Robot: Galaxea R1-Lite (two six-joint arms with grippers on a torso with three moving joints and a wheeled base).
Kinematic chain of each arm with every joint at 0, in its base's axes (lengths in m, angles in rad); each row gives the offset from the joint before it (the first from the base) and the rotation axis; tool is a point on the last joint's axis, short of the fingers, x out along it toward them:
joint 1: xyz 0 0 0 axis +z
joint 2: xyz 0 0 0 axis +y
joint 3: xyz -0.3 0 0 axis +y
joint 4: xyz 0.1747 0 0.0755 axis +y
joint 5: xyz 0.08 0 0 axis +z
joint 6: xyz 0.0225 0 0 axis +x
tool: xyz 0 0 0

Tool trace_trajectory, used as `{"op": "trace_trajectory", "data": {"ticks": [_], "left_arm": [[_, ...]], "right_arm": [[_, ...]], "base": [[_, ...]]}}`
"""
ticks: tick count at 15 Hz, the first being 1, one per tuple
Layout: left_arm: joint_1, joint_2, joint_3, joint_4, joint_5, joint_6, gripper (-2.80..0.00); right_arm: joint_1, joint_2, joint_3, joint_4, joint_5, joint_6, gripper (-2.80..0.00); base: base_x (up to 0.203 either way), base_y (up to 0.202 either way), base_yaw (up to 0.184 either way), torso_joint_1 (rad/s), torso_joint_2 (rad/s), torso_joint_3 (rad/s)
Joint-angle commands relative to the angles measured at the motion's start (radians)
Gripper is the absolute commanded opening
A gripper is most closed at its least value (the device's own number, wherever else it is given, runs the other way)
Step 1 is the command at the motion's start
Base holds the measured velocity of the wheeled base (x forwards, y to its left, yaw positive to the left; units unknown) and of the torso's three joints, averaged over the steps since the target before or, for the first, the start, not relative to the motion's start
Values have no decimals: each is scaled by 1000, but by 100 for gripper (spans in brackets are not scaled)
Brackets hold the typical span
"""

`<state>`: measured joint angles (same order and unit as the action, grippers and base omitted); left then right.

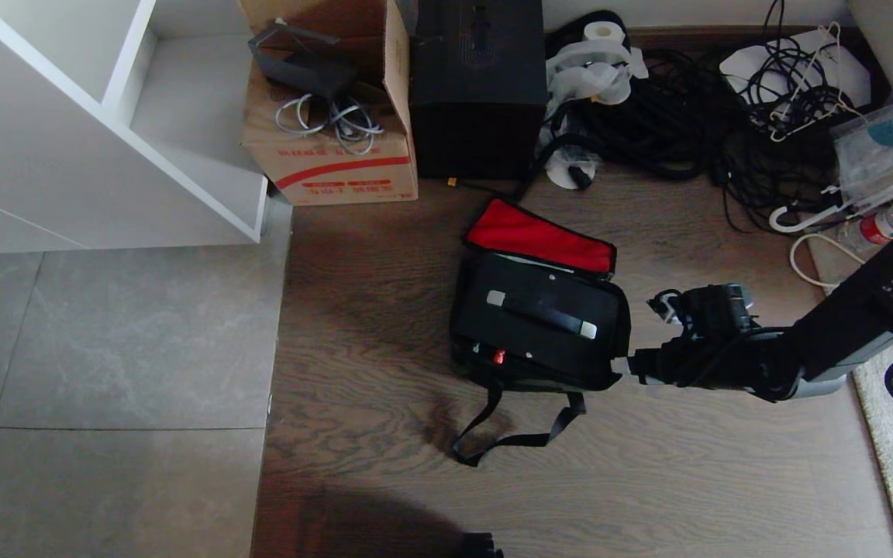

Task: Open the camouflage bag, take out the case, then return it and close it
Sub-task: Close the top of the storage box

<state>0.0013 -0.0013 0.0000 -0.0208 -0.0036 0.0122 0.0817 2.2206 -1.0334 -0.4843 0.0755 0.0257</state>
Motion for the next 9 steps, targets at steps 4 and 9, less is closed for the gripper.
{"op": "trace_trajectory", "data": {"ticks": [4, 9], "left_arm": [[0, 0, 11, -1, -1, 0, -280], [0, 0, 11, -1, 1, 0, -280]], "right_arm": [[0, 31, -11, -20, -33, 5, 0], [3, 65, -36, -53, -36, 5, 0]], "base": [[0, 0, 0, 0, 0, 0], [0, 0, 0, 0, 0, 0]]}}
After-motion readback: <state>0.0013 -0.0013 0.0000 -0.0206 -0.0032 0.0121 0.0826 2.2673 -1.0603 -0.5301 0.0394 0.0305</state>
